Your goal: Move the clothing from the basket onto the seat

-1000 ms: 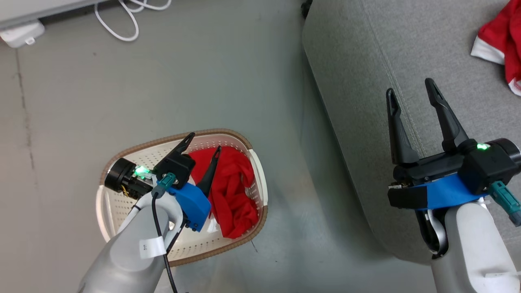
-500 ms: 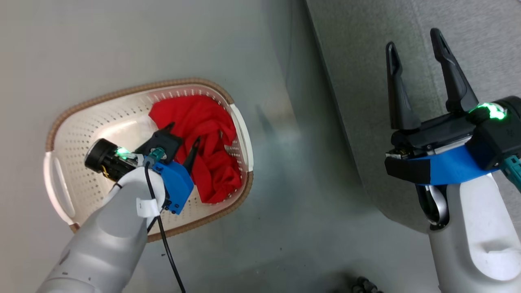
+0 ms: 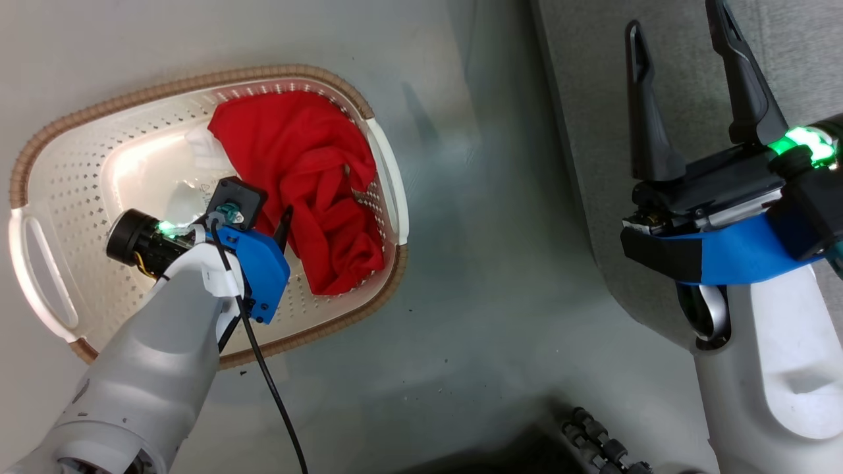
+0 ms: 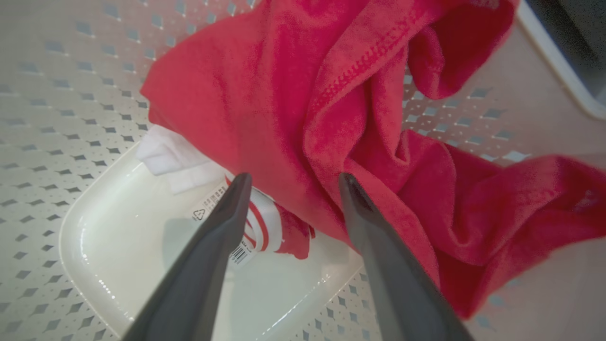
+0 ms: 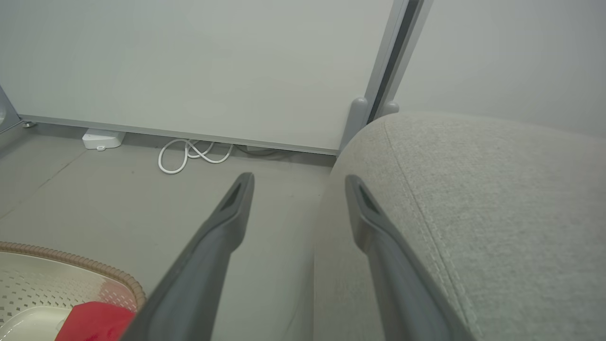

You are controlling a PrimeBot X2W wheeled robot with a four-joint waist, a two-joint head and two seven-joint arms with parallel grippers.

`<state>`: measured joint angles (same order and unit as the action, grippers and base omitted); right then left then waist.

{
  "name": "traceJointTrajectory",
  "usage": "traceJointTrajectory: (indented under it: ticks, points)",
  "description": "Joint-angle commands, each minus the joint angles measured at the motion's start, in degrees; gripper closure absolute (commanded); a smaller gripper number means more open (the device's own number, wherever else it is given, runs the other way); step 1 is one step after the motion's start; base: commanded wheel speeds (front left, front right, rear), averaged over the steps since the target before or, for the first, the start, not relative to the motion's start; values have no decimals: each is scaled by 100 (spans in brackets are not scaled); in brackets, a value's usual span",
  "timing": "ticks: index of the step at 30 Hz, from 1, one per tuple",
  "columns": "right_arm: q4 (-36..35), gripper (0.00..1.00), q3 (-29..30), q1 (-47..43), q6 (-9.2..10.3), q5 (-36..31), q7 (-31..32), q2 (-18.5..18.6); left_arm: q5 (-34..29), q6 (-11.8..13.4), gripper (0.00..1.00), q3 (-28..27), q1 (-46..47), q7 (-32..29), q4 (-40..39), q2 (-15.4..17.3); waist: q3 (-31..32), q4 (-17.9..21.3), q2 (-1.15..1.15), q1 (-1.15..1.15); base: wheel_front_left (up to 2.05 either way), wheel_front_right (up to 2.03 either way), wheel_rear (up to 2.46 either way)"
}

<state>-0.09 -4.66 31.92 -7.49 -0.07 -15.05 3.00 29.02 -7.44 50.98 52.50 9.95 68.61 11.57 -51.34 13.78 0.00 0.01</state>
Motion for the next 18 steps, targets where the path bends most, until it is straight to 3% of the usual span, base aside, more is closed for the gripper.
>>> traceJointTrajectory:
  ticks: [1, 18]
  points:
    - [-66, 0, -23, 142, -1, -28, -21, -16, 161, -2, 0, 88, 99, -98, 30, 29, -146, -19, 0, -1, 0, 0, 0]
    - [-228, 0, -177, 310, -1, -52, -21, -18, 1045, -3, 0, 585, 500, -246, -76, 134, -653, 47, 0, -1, 0, 0, 0]
